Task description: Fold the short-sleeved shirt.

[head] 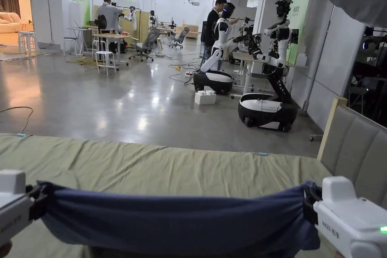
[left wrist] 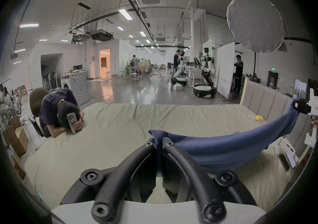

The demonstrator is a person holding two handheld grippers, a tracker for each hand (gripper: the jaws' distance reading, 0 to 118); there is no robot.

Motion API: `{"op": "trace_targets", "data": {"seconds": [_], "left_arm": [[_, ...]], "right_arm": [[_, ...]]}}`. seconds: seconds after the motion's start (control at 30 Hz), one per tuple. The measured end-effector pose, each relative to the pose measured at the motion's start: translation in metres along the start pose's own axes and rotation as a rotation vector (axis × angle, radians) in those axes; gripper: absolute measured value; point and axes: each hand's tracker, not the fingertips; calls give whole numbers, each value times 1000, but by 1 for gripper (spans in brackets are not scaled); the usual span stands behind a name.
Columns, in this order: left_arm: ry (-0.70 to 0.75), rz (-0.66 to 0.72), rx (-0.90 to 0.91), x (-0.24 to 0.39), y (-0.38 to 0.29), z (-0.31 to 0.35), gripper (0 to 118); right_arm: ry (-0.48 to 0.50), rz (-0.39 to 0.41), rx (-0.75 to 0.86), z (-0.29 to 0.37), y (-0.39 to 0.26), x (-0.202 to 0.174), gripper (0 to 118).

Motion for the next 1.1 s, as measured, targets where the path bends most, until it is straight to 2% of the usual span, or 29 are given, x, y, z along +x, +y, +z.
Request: {"op": "trace_targets", "data": {"seconds": [0.17,0.3,0.4,0.5,0.57,0.73,0.93,1.03,1.1], "left_arm": [[-14,42,-90,-16,-62,47,5],[-2,72,-193,-22,-120,81,5],[-20,71,-298,-24,-152,91,5],[-27,62,-397,-23,-180,93,5],[-27,55,-453,-30,-202,83,5],[-23,-31,-544,-23,-212,68,5],[-18,-26,-621,-16,-213,54,5],[-12,-40,-679,-15,-219,48,6],[-6,-37,-681,-12,-220,49,7]], "right_arm": [[37,41,-55,50,-52,-23,4],[75,55,-162,80,-93,-37,4],[81,114,-250,94,-118,-47,4],[109,96,-369,100,-145,-55,4],[115,143,-428,99,-162,-58,4],[127,169,-573,90,-200,-67,4],[139,185,-695,78,-222,-75,6],[132,180,-718,75,-223,-78,10],[124,180,-746,74,-221,-80,24]]}}
